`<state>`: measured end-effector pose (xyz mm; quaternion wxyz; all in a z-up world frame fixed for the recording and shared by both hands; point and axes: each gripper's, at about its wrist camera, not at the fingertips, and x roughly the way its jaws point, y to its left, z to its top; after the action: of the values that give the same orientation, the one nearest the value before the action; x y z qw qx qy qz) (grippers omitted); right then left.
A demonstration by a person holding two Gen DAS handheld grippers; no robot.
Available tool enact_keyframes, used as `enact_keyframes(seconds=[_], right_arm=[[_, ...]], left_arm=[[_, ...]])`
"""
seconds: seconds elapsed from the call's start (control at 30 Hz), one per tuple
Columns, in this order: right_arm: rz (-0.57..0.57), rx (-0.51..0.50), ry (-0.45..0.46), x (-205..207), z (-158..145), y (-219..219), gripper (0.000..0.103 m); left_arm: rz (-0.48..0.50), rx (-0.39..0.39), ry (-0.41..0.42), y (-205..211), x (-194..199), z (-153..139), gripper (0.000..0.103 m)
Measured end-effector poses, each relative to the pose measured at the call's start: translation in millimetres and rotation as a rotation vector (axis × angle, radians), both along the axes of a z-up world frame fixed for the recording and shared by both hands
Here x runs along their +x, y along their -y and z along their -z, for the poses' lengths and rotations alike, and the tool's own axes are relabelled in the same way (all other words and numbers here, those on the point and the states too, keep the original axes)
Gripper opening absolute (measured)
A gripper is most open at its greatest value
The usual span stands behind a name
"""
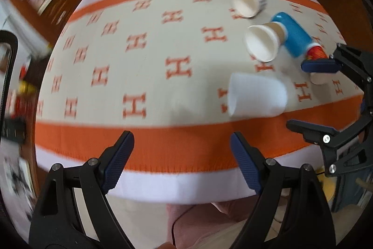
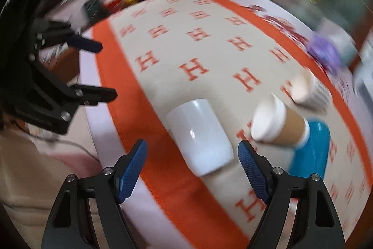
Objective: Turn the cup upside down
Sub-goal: 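Lift the white cup with the right tool and rotate it, then grasp the white cup with the left tool while the right tool releases it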
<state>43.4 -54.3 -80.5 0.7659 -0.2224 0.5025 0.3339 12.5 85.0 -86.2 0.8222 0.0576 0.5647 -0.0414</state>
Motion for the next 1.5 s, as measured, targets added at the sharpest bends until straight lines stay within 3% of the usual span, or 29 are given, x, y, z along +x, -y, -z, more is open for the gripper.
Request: enact_keyframes(seconds=[0.13, 0.27, 0.6, 0.77, 1.0, 1.2, 1.5], right_arm=[[0.269, 0.052, -0.033, -7, -13, 28, 0.079], [0.573, 0.148, -0.136, -16, -12, 60, 0.072], [1.11, 0.337, -0.226, -63, 16, 107, 0.072], [1.226, 0.424, -0.244, -76, 36, 107, 0.072], [1.323, 0.472, -0.239, -96, 54, 105, 0.072], [1.385, 0.502, -0.243, -107, 64, 108, 0.072], [1.454, 0.518, -0.239, -126, 72, 111, 0.072]], left_arm=[[0.185, 0.03, 0.019, 22, 20, -15, 0.083], [0.376, 0.068, 0.04, 45, 33, -21, 0.083], [0.806, 0.108, -0.031, 101, 46, 13, 0.083], [0.984, 0.153, -0.109, 126, 45, 42, 0.083], [1.122, 0.218, -0.172, 150, 42, 74, 0.083], [1.166, 0.244, -0.199, 164, 43, 94, 0.081], [1.134, 0.23, -0.187, 169, 40, 98, 0.077]])
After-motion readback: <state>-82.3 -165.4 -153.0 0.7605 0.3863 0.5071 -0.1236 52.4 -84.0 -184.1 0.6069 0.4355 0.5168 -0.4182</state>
